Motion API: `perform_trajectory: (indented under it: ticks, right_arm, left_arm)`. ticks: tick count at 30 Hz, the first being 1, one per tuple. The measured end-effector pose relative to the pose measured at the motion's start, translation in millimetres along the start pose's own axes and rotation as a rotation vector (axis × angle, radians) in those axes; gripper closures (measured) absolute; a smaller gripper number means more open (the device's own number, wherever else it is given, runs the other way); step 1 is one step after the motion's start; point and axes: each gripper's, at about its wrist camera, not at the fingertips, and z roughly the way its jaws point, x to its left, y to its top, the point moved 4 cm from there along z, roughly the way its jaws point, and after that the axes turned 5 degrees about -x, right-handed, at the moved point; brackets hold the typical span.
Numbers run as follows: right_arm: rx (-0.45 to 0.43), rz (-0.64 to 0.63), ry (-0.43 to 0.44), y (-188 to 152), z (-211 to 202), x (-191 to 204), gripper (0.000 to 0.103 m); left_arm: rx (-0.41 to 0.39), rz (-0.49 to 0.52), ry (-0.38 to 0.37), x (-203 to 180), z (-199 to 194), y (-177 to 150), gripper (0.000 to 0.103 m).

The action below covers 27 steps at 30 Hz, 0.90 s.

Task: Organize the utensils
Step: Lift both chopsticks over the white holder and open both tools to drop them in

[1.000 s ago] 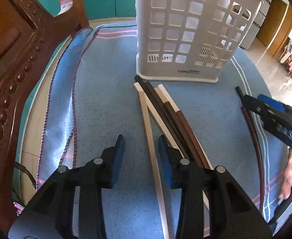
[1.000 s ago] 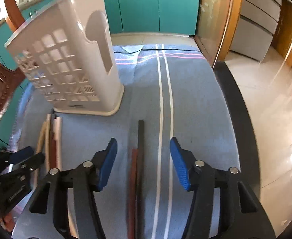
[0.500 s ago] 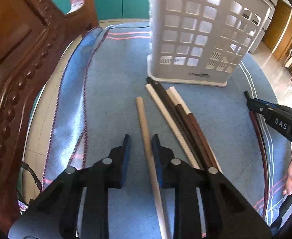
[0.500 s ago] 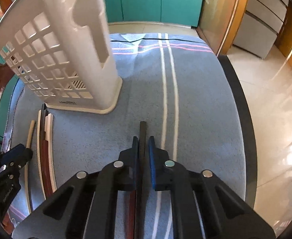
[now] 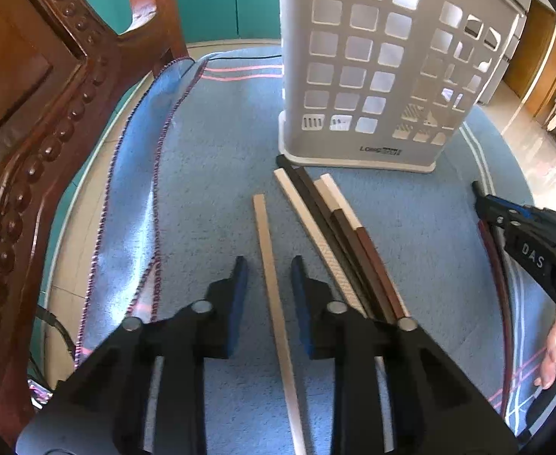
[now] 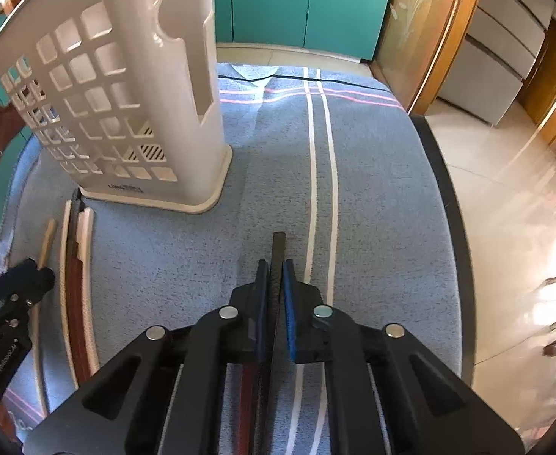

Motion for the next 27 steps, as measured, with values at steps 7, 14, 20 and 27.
perform_trajectory:
  ticks: [7, 14, 20, 27]
  right_arm:
    - [-0.107, 0.045, 0.09, 7, -27, -2, 0.096]
    - [-0.249, 0.075, 0.228, 6, -90, -6, 0.096]
    - [-0.353, 0.083, 0.302, 16, -143, -13, 0.096]
    - [-0.486, 0.097, 0.372, 29, -203, -24, 0.096]
  left_arm:
    - [-0.06, -0.035, -0.034, 2, -16, 0, 0.096]
    - [-0.227, -0.043, -0.071, 2, -75, 6, 0.096]
    - [-0.363, -0.063, -0.114, 3, -135, 18, 0.096]
    - [-0.513, -0.106, -0.161, 17, -198, 48, 0.096]
